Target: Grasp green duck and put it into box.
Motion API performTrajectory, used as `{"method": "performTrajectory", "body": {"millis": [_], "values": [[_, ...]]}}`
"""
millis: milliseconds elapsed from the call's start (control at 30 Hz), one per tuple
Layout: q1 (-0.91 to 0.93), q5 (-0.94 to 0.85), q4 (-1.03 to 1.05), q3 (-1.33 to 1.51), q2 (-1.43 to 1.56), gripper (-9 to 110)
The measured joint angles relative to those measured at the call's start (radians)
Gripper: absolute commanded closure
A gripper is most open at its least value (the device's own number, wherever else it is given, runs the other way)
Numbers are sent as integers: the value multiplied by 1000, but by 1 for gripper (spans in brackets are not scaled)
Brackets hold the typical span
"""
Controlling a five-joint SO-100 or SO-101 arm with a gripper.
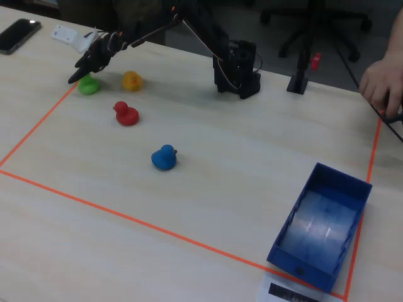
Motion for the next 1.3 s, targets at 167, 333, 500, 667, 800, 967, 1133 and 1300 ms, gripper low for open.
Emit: {"method": "performTrajectory", "body": {"millis": [167,333,500,667,800,967,1133,1300], "values": [[-12,0,-32,52,9,64],[-23,0,-51,67,9,65],[-38,0,-80,101,9,101],[-52,-11,-81,110,18,101],[-54,52,-29,104,46,101],[-95,186,210,-21,132,101],[-245,354,634,-206,319,101],[-518,503,1066,-178,578,101]]}}
